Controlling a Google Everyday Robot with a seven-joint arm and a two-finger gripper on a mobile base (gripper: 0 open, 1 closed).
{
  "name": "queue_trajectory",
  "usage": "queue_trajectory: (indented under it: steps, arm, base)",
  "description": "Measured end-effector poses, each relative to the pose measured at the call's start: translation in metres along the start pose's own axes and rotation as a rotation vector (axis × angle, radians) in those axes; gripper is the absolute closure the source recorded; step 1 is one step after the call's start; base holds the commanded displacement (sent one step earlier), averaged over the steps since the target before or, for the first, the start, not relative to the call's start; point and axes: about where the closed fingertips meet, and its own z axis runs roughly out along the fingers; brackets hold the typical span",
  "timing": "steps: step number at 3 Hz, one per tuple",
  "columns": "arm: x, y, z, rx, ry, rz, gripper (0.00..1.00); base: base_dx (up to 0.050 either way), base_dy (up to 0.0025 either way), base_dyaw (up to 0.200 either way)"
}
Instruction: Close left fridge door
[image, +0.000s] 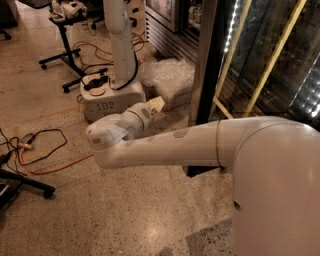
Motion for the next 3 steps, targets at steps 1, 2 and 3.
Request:
queue_trajectory:
  steps: [1,2,3]
  arm:
    - [-0.008,0.028,0.03,0.049,0.035,-0.031,1.0]
    - [-0.011,0.034,0.087,0.172,0.081,-0.059,1.0]
    - [-0.025,0.019,0.119,0.16,0.071,-0.02,1.0]
  base:
    - [0.0,0.0,0.0]
    - [0.0,0.0,0.0]
    - [0.0,0.0,0.0]
